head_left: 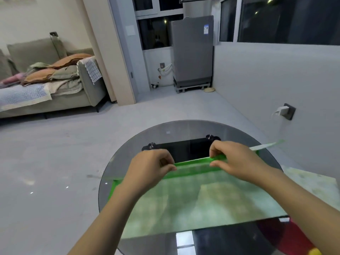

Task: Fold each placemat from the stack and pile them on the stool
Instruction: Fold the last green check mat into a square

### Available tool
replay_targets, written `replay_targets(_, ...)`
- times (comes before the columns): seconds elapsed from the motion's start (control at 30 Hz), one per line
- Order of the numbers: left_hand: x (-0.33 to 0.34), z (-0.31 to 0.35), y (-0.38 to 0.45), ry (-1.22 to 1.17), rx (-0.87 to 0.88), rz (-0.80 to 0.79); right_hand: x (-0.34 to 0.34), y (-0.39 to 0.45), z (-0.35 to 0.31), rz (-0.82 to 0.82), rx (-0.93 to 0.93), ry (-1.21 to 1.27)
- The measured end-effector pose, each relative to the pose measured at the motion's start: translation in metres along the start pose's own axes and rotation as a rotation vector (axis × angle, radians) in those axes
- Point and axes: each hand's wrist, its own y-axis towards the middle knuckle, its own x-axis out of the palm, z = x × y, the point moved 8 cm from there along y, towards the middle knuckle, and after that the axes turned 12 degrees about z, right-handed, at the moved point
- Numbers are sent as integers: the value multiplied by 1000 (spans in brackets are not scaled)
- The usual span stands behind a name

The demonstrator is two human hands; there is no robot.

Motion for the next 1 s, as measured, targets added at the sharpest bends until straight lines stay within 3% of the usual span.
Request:
replay_targets(0.27,35,-5,-64,-68,-62,-158,37,-57,3,-193,-6,-37)
replay_targets(0.53,67,-18,-100,-133,17,-267,66,-83,8,-331,-25,-30)
replay_targets(1.0,76,-19,-93,-167,24,-326,72,-88,9,-392,-57,9)
